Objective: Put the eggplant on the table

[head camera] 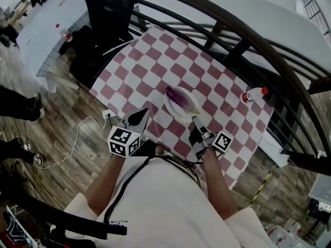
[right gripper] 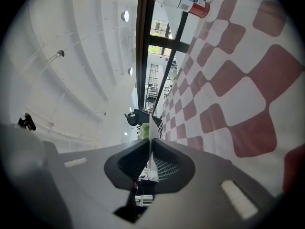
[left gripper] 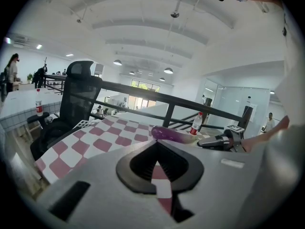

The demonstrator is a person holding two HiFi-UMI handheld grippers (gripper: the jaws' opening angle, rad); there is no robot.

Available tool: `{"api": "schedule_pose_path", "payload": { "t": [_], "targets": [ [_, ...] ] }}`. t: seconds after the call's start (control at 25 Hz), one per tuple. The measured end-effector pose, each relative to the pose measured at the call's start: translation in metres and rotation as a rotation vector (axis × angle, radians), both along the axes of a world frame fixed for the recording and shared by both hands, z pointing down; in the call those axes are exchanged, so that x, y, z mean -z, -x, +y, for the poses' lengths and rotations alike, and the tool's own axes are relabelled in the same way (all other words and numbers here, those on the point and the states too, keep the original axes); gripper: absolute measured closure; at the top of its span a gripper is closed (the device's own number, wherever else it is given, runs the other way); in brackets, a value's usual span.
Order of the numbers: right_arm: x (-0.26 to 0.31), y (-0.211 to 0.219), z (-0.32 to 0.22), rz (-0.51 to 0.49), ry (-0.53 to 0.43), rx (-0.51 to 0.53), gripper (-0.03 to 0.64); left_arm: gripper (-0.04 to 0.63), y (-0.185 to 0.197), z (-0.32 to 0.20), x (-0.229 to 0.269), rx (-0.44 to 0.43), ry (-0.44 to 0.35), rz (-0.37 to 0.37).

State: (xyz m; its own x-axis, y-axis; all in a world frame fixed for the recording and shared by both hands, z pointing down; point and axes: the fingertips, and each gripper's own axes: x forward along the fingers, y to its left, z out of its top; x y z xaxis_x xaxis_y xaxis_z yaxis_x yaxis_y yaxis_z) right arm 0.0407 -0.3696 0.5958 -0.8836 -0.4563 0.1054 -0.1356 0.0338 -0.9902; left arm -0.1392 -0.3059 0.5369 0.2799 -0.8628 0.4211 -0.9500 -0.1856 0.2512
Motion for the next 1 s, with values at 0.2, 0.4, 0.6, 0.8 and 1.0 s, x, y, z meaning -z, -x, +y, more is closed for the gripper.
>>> {"api": "schedule_pose_path", "payload": {
  "t": [0.2, 0.4, 0.6, 0.8, 1.0],
  "targets": [
    [-0.026, 0.011, -0.009, 0.027, 0.015, -0.009, 0.583, 0.589, 0.013, -0.008, -0.01, -0.013, 0.018, 0.0],
    [-0.046, 0.019, -0.014, 0.04, 0.009, -0.012, 0.583, 0.589, 0.019, -0.015, -0.022, -0.044, 0.038, 0.0],
    [-0.059, 0.03, -0.024, 0.043, 0.002, 0.0, 0.583, 0.589, 0.022, -0.024, -0.03, -0.065, 0.059, 0.009],
    [-0.073, 0.04, -0.03, 0.053, 0.006, 0.032, 0.583, 0.589, 0.024, -0.031, -0.035, -0.08, 0.07, 0.002],
    [-0.085, 0.044, -0.032, 0.081, 0.003, 0.063, 0.583, 0.589, 0.032, -0.03, -0.034, -0.071, 0.074, -0.003]
  ]
}}
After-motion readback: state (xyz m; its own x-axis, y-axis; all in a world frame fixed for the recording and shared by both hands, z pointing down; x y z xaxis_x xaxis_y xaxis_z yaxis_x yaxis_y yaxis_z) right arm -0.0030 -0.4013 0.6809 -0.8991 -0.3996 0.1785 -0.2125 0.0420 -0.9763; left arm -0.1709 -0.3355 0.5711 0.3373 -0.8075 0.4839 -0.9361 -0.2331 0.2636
